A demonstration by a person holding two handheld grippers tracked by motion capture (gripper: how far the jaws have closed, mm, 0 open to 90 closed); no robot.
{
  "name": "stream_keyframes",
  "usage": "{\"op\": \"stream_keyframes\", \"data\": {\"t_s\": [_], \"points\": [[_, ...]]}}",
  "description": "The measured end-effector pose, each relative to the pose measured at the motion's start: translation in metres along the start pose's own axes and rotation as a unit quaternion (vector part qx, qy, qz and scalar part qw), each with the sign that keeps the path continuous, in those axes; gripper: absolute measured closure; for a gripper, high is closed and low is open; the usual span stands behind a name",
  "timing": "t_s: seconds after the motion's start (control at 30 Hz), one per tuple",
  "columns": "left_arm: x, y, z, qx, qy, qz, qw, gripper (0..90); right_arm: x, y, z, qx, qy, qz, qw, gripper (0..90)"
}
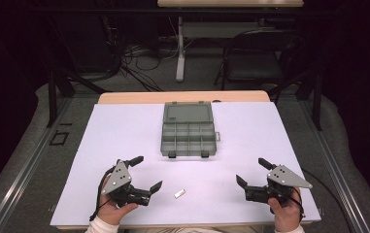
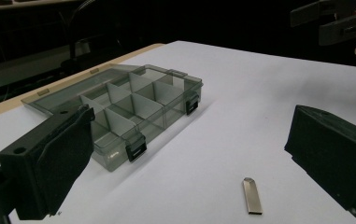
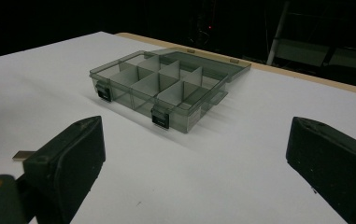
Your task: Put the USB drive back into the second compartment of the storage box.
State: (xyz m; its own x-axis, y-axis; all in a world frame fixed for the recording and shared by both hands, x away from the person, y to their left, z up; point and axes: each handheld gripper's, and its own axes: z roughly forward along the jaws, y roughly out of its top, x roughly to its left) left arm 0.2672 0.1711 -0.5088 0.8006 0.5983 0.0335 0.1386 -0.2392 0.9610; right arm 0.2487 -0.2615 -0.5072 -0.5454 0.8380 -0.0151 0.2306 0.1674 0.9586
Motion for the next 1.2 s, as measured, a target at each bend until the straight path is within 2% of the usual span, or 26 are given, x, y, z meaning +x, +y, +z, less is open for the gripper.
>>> {"op": "stream_keyframes", "data": {"t_s": [0.2, 0.23, 0.4, 0.43, 0.53, 0.57, 0.6, 0.67, 0.7, 0.73, 0.77, 0.83, 1.07, 1.1, 1.13, 1.2], "points": [[0.002, 0.0, -0.001, -0.005, -0.002, -0.017, 0.9998, 0.9, 0.0, -0.001, 0.001, 0.002, 0.0, -0.001, 1.0, 4.6], [0.002, 0.0, -0.001, -0.006, -0.009, -0.026, 0.9996, 0.8, 0.001, -0.002, 0.001, 0.003, 0.0, -0.003, 1.0, 4.5], [0.003, 0.001, 0.001, -0.005, -0.019, -0.03, 0.9994, 0.9, 0.003, -0.003, 0.003, 0.008, -0.001, -0.006, 0.9999, 4.4], [0.003, 0.0, 0.003, -0.004, -0.021, -0.037, 0.9991, 0.9, 0.004, -0.003, 0.002, 0.01, -0.003, -0.006, 0.9999, 4.4], [0.004, 0.0, 0.004, -0.003, -0.019, -0.04, 0.999, 0.3, 0.004, -0.002, 0.003, 0.011, -0.003, -0.007, 0.9999, 4.4], [0.004, -0.001, 0.005, -0.008, -0.031, -0.056, 0.9979, 0.3, 0.004, -0.002, 0.004, 0.011, -0.003, -0.008, 0.9999, 4.4], [0.004, -0.001, 0.005, -0.008, -0.031, -0.056, 0.9979, 0.3, 0.004, -0.002, 0.004, 0.011, -0.003, -0.008, 0.9999, 4.4], [0.005, -0.002, 0.006, -0.005, -0.045, -0.076, 0.9961, 0.3, 0.005, -0.002, 0.006, 0.013, -0.002, -0.006, 0.9999, 4.3], [0.005, -0.002, 0.006, -0.005, -0.045, -0.076, 0.9961, 0.3, 0.005, -0.002, 0.006, 0.013, -0.002, -0.006, 0.9999, 4.3], [0.006, -0.003, 0.007, -0.006, -0.055, -0.085, 0.9949, 0.3, 0.005, -0.001, 0.008, 0.014, -0.002, -0.004, 0.9999, 4.3], [0.006, -0.005, 0.008, -0.004, -0.079, -0.101, 0.9918, 0.3, 0.005, 0.0, 0.009, 0.015, 0.0, -0.003, 0.9999, 4.3], [0.004, -0.008, 0.009, 0.001, -0.088, -0.108, 0.9902, 0.3, 0.006, 0.001, 0.011, 0.013, 0.003, 0.0, 0.9999, 4.3], [-0.003, -0.008, 0.008, 0.016, -0.095, -0.082, 0.9919, 1.0, 0.008, 0.002, 0.019, 0.015, 0.012, -0.002, 0.9998, 4.2], [-0.005, -0.008, 0.008, 0.019, -0.093, -0.08, 0.9923, 5.2, 0.008, 0.002, 0.02, 0.016, 0.017, -0.007, 0.9997, 4.2], [-0.006, -0.008, 0.008, 0.027, -0.083, -0.064, 0.9941, 8.4, 0.009, 0.002, 0.021, 0.016, 0.018, -0.01, 0.9996, 4.2], [-0.007, -0.007, 0.007, 0.03, -0.074, -0.061, 0.9949, 9.2, 0.009, 0.002, 0.021, 0.019, 0.019, -0.011, 0.9996, 4.2]]}}
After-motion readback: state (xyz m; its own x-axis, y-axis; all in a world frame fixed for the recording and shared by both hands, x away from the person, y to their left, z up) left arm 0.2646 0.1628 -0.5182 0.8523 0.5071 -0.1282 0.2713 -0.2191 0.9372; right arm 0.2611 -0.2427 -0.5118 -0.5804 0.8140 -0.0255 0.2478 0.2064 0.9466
